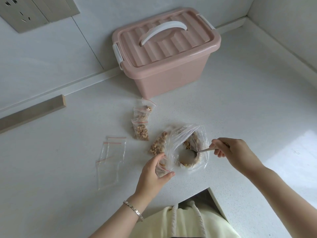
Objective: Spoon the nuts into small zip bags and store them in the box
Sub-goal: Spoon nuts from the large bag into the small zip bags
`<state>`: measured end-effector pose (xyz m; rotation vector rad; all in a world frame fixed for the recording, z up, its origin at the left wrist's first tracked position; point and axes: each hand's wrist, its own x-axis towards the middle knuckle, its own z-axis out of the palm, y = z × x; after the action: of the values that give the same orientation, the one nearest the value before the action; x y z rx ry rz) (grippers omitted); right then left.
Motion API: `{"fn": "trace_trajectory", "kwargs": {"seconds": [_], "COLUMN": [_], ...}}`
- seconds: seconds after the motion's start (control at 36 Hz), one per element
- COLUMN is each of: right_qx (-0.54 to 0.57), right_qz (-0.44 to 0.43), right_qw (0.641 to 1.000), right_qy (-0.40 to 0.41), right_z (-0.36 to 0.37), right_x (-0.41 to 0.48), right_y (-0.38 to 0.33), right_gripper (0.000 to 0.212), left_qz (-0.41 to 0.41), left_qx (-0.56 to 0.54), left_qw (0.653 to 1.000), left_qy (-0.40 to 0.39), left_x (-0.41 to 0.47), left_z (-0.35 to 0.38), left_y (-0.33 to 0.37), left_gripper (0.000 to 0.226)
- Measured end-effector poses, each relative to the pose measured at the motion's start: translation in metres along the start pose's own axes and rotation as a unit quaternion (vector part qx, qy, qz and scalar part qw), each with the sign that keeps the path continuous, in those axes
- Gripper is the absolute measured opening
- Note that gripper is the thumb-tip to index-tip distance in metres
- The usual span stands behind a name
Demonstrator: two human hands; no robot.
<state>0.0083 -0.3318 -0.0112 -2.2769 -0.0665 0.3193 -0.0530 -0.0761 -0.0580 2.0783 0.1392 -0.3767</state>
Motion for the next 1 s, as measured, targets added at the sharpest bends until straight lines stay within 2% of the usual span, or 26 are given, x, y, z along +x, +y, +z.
{"fn": "trace_trajectory", "kwargs": {"seconds": [0.11,0.25,0.44,0.61,0.83,1.0], "right_qx": [0.095,0.191,0.32,0.403,0.405,0.363], "right_qz": [0.086,0.187,0.315,0.367,0.341,0.293], "right_qw": [0.992,0.962,0.893,0.838,0.847,0.88], "right_qy": [-0.018,-0.05,-0.036,0.0,0.053,0.087], "right_z": [0.002,0.024,0.051,0.051,0.032,0.009], "right_x": [0.006,-0.005,-0.03,-0.037,-0.038,-0.035], "right_y": [0.012,0.028,0.031,0.034,0.033,0.02], "right_gripper": [0.027,0.031,0.04,0.044,0.044,0.045], "left_qz": [0.003,0.002,-0.009,-0.012,-0.012,0.001], "left_qx": [-0.002,-0.009,-0.01,-0.002,0.001,0.006], "left_qw": [1.0,1.0,1.0,1.0,1.0,1.0], "left_qy": [-0.006,0.0,0.007,0.003,-0.003,-0.006], "left_x": [0.0,-0.001,-0.003,-0.002,-0.004,-0.004], "left_z": [0.001,0.001,-0.002,-0.003,-0.004,-0.005], "left_y": [0.001,0.001,-0.001,-0.002,0.001,0.002], "left_gripper": [0.062,0.061,0.061,0.062,0.063,0.065]}}
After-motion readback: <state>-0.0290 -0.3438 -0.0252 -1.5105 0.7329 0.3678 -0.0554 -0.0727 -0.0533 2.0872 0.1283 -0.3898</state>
